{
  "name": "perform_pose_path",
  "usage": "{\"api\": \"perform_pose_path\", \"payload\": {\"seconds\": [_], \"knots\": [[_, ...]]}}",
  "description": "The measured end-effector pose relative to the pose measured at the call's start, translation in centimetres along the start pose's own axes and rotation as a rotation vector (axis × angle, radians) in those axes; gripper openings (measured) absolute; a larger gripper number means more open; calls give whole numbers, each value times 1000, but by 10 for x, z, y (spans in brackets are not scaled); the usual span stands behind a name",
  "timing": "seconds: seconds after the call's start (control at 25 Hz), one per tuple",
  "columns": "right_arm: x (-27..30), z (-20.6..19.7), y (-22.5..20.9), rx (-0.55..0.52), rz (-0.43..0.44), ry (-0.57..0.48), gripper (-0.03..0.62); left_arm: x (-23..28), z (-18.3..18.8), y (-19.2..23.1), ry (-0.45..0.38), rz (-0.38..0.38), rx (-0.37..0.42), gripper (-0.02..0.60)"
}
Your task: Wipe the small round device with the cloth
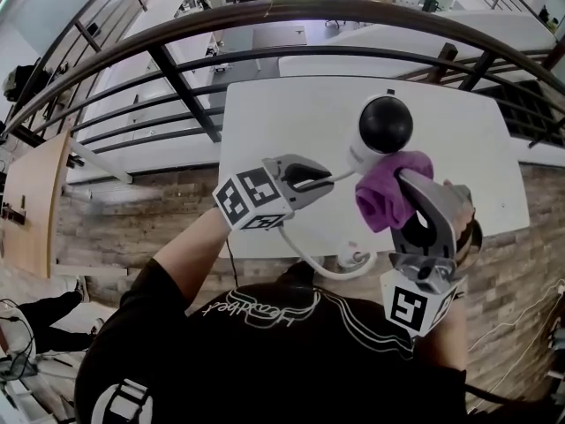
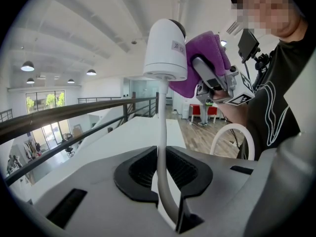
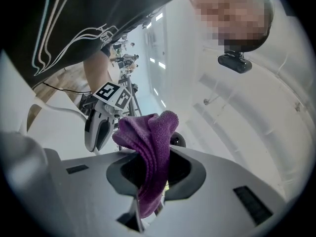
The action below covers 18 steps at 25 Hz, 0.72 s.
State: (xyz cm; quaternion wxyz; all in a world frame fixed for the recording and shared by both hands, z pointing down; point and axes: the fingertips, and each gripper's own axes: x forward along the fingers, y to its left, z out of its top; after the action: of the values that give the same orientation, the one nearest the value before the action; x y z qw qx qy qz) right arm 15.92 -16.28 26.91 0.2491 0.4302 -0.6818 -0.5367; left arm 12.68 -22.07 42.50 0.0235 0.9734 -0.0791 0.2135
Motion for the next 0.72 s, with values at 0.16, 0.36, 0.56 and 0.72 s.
{"api": "perform_pose_path", "payload": {"seconds": [0.16,0.36,0.56,0.72], "knots": [[1,-3,4,30,20,-2,58,1,2,0,-1,3,-3,60],[0,-7,10,76,42,-5,58,1,2,0,0,6,-5,60],[-2,-12,18,124,69,-7,58,1,1,0,4,10,-5,60],[-4,-16,25,163,93,-8,58,1,2,0,6,12,-7,60]]}}
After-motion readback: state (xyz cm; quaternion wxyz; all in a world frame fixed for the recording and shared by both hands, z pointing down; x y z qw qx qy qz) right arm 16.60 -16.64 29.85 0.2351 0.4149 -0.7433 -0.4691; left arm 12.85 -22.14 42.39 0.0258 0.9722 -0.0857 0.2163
